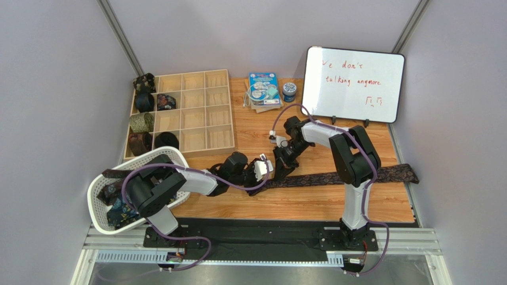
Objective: Roll the ties
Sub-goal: Roll the tie at the center of the board.
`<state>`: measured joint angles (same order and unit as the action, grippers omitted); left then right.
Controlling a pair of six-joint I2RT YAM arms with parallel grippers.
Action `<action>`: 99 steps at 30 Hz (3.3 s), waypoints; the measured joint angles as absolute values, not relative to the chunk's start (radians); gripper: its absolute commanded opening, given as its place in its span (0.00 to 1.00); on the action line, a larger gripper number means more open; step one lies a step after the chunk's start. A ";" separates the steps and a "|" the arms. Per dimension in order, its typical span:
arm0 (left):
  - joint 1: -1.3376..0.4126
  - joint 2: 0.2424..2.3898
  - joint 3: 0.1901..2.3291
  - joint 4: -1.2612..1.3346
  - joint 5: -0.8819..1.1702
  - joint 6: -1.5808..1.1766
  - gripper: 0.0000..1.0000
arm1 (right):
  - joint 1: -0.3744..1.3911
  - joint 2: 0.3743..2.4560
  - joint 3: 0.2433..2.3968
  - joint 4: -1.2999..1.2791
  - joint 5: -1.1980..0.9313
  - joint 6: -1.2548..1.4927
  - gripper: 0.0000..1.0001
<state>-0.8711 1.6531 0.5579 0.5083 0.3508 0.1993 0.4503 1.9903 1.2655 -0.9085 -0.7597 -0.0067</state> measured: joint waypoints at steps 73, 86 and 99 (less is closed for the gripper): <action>-0.826 1.691 0.723 0.244 0.481 0.230 0.68 | 0.444 2.036 1.258 -0.920 -0.730 0.054 0.00; -0.796 1.607 0.633 0.253 0.526 0.255 0.65 | 0.442 2.043 1.258 -0.921 -0.726 0.056 0.00; -0.801 1.568 0.641 0.273 0.568 0.284 0.39 | 0.442 2.052 1.258 -0.927 -0.738 0.057 0.00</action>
<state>-0.8005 1.5677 0.6415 0.2726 0.5682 0.2840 0.4419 2.0518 1.2575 -0.9272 -0.7383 0.0566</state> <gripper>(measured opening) 0.399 0.007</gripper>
